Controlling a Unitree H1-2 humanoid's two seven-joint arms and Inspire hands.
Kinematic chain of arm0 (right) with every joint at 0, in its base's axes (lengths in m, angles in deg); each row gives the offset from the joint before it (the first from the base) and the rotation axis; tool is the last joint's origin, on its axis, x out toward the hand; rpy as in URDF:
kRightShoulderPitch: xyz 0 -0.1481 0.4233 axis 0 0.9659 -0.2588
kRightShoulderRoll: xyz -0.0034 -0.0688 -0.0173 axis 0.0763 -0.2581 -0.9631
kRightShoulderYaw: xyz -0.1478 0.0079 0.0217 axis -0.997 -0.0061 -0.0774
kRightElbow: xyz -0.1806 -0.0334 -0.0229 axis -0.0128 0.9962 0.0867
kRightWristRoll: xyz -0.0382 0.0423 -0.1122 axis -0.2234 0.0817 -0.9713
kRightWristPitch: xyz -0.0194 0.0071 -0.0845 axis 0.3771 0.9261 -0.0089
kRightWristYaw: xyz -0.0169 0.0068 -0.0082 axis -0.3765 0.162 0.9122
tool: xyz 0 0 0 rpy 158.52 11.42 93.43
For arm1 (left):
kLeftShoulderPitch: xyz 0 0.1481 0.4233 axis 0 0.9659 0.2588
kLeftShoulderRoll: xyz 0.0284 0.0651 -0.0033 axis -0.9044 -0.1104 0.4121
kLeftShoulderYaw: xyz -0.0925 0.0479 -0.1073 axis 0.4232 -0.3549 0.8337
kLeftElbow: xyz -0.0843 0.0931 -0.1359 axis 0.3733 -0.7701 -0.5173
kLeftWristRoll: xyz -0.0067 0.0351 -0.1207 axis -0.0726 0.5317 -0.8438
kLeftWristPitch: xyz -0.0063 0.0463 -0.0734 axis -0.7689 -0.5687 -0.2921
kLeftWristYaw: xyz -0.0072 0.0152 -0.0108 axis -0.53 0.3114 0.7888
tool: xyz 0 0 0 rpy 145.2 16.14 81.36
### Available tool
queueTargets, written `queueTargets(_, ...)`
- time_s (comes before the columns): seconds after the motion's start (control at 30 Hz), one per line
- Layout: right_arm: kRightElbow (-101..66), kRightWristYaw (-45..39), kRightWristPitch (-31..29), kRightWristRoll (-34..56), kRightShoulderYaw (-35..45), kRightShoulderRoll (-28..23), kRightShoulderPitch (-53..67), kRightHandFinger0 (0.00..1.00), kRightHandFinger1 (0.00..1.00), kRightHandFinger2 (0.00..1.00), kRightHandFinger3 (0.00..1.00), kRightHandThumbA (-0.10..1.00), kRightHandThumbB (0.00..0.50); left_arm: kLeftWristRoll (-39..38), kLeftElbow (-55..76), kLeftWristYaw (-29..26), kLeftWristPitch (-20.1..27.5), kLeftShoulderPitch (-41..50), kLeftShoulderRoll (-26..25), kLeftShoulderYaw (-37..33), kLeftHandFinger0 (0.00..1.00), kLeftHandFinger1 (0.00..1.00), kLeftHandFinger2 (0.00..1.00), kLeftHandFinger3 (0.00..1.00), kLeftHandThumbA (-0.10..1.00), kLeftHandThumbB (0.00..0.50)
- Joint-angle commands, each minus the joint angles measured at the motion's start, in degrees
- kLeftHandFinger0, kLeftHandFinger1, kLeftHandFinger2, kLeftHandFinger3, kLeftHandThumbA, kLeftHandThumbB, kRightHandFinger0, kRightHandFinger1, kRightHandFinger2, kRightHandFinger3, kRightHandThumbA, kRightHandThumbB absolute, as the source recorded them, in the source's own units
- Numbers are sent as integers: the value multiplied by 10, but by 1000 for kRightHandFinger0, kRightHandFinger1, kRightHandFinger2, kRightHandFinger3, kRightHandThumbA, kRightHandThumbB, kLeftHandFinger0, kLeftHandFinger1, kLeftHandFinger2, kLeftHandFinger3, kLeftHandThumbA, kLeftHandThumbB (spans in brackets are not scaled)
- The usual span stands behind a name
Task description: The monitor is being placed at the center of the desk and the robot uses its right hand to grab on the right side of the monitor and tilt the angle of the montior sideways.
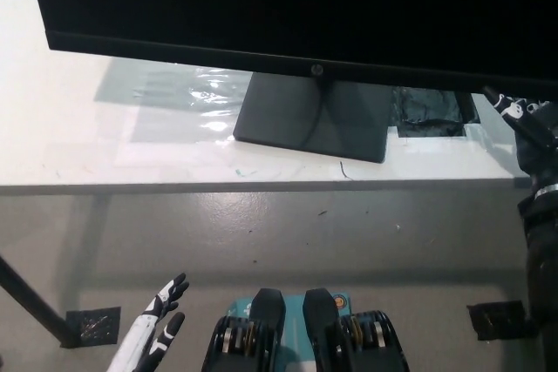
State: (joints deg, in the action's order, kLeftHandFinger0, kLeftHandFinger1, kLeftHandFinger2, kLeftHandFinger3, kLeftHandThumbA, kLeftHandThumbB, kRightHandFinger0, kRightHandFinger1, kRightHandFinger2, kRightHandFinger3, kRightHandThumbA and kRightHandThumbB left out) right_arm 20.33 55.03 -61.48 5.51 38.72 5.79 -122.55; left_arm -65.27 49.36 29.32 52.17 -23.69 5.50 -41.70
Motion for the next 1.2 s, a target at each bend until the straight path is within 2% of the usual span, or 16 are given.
queueTargets(0.0, 16, 4, -34, -11, 6, -19, -63, 1000, 1000, 1000, 1000, 1000, 259, -5, 9, -9, 23, -1, -12, 1, 1000, 1000, 1000, 1000, 1000, 284)
queueTargets(0.03, 28, 4, -36, -15, 5, -22, -70, 1000, 1000, 1000, 1000, 1000, 241, -5, 8, -9, 23, -2, -12, 1, 1000, 1000, 1000, 1000, 1000, 279)
queueTargets(0.07, 37, 2, -37, -14, 6, -24, -76, 1000, 1000, 1000, 1000, 1000, 230, -2, 11, -10, 23, 0, -12, 1, 1000, 1000, 1000, 1000, 1000, 296)
queueTargets(0.13, 51, 2, -40, -13, 8, -26, -86, 1000, 1000, 1000, 1000, 1000, 227, 2, 10, -14, 23, -1, -13, -1, 1000, 1000, 1000, 1000, 1000, 288)
queueTargets(0.33, 97, 0, -58, -25, 4, -35, -120, 1000, 1000, 1000, 1000, 1000, 295, -1, 9, -11, 23, -2, -14, -1, 1000, 1000, 1000, 1000, 1000, 282)
queueTargets(0.43, 120, 3, -65, -33, -1, -39, -139, 1000, 1000, 1000, 1000, 1000, 321, -10, 9, -3, 23, -1, -12, 3, 1000, 1000, 1000, 1000, 1000, 297)
queueTargets(0.47, 123, 3, -66, -33, -1, -39, -144, 1000, 1000, 1000, 1000, 1000, 320, -8, 9, -4, 23, -2, -12, 2, 1000, 1000, 1000, 1000, 1000, 297)
queueTargets(0.53, 118, 7, -62, -34, -2, -36, -153, 1000, 1000, 1000, 1000, 1000, 281, -6, 9, -6, 23, -3, -13, 1, 1000, 1000, 1000, 1000, 1000, 291)
queueTargets(0.6, 118, 8, -60, -39, -5, -35, -159, 1000, 1000, 1000, 1000, 1000, 277, -9, 9, -5, 23, -3, -12, 3, 1000, 1000, 1000, 1000, 1000, 292)
queueTargets(0.67, 124, 11, -62, -45, -7, -34, -168, 1000, 1000, 1000, 1000, 1000, 317, -6, 8, -8, 23, -5, -13, 1, 1000, 1000, 1000, 1000, 1000, 287)
queueTargets(0.77, 134, 16, -60, -45, -6, -32, -183, 1000, 1000, 1000, 1000, 1000, 337, 0, 7, -11, 23, -7, -15, -1, 1000, 1000, 1000, 1000, 1000, 294)
queueTargets(0.9, 125, 24, -54, -54, -11, -29, -192, 1000, 1000, 1000, 1000, 1000, 278, -6, 9, -5, 23, -6, -14, 2, 1000, 1000, 1000, 1000, 1000, 290)
queueTargets(0.97, 133, 21, -57, -55, -12, -30, -199, 1000, 1000, 1000, 1000, 1000, 275, -6, 7, -5, 23, -7, -14, 2, 1000, 1000, 1000, 1000, 1000, 286)
queueTargets(1.03, 132, 24, -56, -60, -16, -30, -203, 1000, 1000, 1000, 1000, 1000, 306, -8, 7, -2, 23, -8, -15, 2, 1000, 1000, 1000, 1000, 1000, 283)
queueTargets(1.17, 133, 27, -51, -65, -19, -30, -214, 1000, 1000, 1000, 1000, 1000, 289, -2, 6, -8, 23, -8, -17, 0, 1000, 1000, 1000, 1000, 1000, 280)
